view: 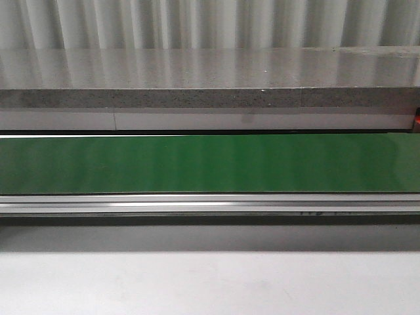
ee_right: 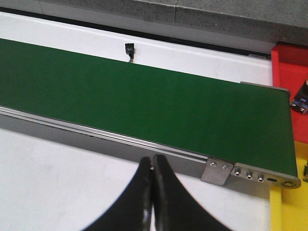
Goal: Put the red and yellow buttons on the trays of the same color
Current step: 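Carry the red button over the belt with the left gripper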
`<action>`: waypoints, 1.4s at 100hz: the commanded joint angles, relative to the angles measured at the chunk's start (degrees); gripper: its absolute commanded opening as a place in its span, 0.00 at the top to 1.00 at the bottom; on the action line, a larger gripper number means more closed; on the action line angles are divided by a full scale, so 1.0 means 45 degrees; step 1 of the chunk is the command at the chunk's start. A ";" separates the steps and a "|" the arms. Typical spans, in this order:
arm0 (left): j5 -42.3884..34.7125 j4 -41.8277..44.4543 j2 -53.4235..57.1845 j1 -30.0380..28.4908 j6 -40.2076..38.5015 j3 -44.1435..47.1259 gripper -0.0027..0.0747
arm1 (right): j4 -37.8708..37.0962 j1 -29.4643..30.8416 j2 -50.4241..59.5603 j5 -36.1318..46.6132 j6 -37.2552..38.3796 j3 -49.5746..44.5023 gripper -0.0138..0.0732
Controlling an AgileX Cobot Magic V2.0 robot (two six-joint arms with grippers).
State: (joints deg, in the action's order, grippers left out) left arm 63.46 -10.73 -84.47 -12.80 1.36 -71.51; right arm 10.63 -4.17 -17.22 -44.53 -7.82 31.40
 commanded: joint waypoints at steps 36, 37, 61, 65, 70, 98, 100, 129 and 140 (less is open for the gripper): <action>-0.0190 -0.0197 -0.0840 0.0581 0.0029 -0.0350 0.76 | 0.0031 -0.0013 -0.0094 0.0838 -0.0120 0.0296 0.92; -0.0190 -0.0197 -0.0840 0.0581 0.0029 -0.0350 0.76 | 0.0031 -0.0013 -0.0094 0.0838 -0.0120 0.0296 0.92; -0.0226 -0.0244 -0.0861 0.0581 0.0029 -0.0350 0.45 | 0.0031 -0.0013 -0.0094 0.0838 -0.0120 0.0296 0.92; -0.0350 -0.0244 -0.0861 0.0581 0.0029 -0.0350 0.36 | 0.0031 -0.0013 -0.0094 0.0838 -0.0120 0.0296 0.92; -0.0615 -0.0244 -0.0861 0.0581 0.0029 -0.0350 0.29 | 0.0031 -0.0013 -0.0094 0.0838 -0.0120 0.0296 0.92; -0.1483 0.0013 -0.0722 0.0556 0.0029 -0.1174 0.27 | 0.0031 -0.0013 -0.0094 0.0838 -0.0120 0.0296 0.92; -0.1483 0.0098 -0.0722 0.0556 0.0029 -0.1267 0.27 | 0.0031 -0.0013 -0.0094 0.0838 -0.0120 0.0296 0.92; -0.0987 0.2159 -0.1029 0.0416 0.0029 -0.2705 0.27 | 0.0031 -0.0013 -0.0094 0.0838 -0.0120 0.0296 0.92; -0.0891 0.2061 -0.1437 -0.0174 0.0193 -0.2849 0.27 | 0.0031 -0.0013 -0.0094 0.0838 -0.0120 0.0296 0.92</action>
State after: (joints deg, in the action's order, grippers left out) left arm 60.48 -1.72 -91.58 -11.97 1.75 -82.26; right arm 10.63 -4.17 -17.22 -44.53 -7.82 31.40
